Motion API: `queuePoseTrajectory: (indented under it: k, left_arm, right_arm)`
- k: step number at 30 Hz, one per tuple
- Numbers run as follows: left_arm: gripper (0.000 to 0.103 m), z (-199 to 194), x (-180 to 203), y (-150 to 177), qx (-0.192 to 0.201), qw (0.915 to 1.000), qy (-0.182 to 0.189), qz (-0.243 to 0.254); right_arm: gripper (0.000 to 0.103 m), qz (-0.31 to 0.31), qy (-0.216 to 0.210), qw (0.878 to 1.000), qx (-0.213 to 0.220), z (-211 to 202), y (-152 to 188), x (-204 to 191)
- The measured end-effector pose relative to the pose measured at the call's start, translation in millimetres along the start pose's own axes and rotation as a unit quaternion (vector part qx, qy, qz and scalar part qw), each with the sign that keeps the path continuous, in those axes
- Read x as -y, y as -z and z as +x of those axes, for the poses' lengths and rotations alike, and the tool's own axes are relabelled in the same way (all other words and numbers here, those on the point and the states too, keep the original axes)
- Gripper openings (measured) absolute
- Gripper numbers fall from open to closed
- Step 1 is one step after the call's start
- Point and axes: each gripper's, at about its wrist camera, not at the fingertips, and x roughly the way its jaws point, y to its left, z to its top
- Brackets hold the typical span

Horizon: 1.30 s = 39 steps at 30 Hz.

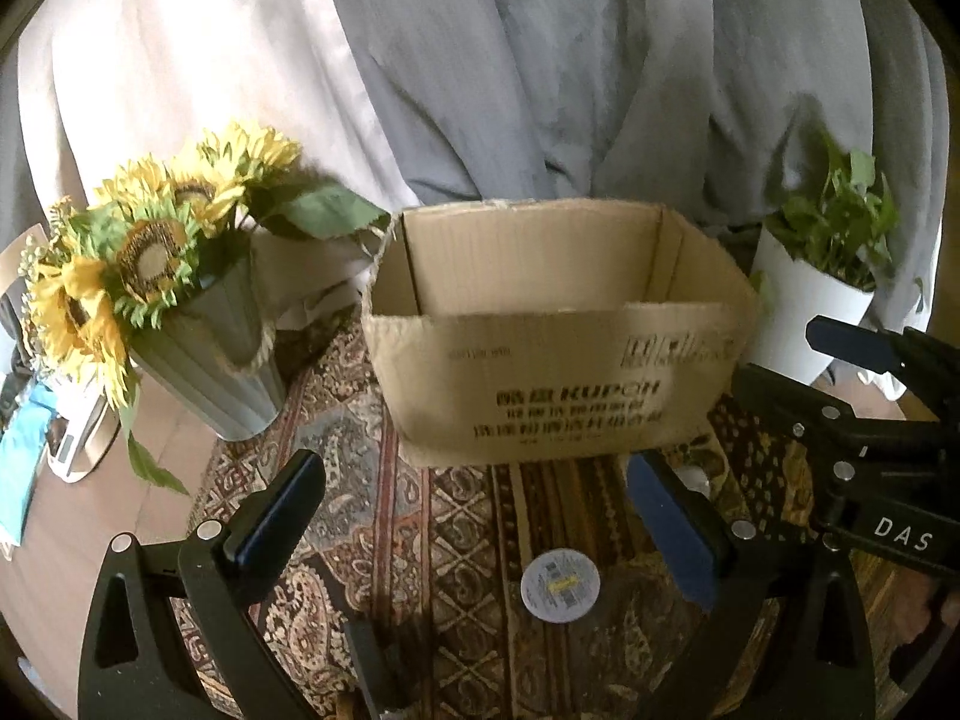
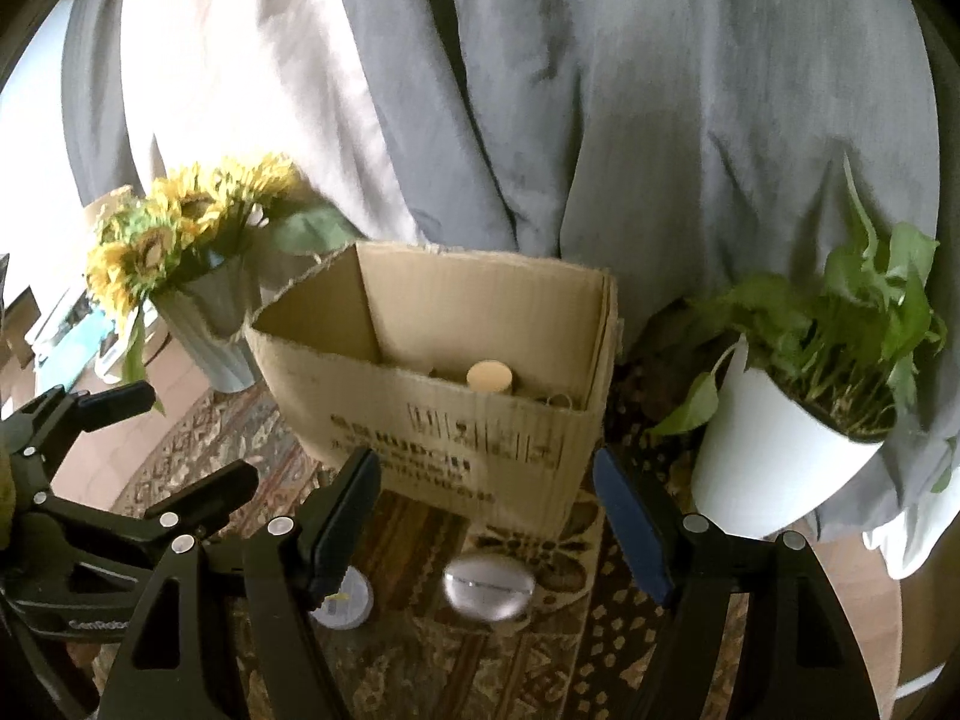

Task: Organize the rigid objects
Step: 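Reach the left tool to the round white tin while the right tool reaches the silver egg case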

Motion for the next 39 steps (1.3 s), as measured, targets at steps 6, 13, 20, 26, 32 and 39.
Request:
queuePoseTrajectory:
  k: [6, 13, 20, 26, 32, 39]
  left_arm:
    - [0.103, 7.8, 4.2, 12.3, -0.025, 0.9997, 0.007, 0.002]
    - [0.103, 19.0, 9.9, 24.6, -0.052, 0.9985, 0.017, 0.007]
    - [0.103, 33.0, 16.5, 38.1, -0.08, 0.9963, 0.024, 0.018]
    - [0.102, 48.8, 19.0, 47.8, -0.111, 0.9931, 0.035, 0.015]
    - [0.102, 64.1, 21.2, 57.1, -0.135, 0.9899, 0.042, 0.011]
    - [0.102, 79.0, 26.3, 66.1, -0.151, 0.9873, 0.046, 0.016]
  right_arm:
    - [0.075, -0.002, -0.001, 1.0, -0.017, 6.9, 14.5, 0.5]
    - [0.075, -0.004, -0.003, 0.999, -0.039, 17.0, 28.0, 2.7]
    - [0.075, -0.005, -0.004, 0.998, -0.065, 30.5, 40.6, 4.7]
    - [0.075, -0.004, -0.009, 0.996, -0.09, 43.7, 49.4, 7.4]
    - [0.075, -0.002, -0.013, 0.994, -0.111, 58.4, 58.3, 9.0]
    - [0.075, 0.0, -0.019, 0.99, -0.137, 76.5, 68.6, 11.3]
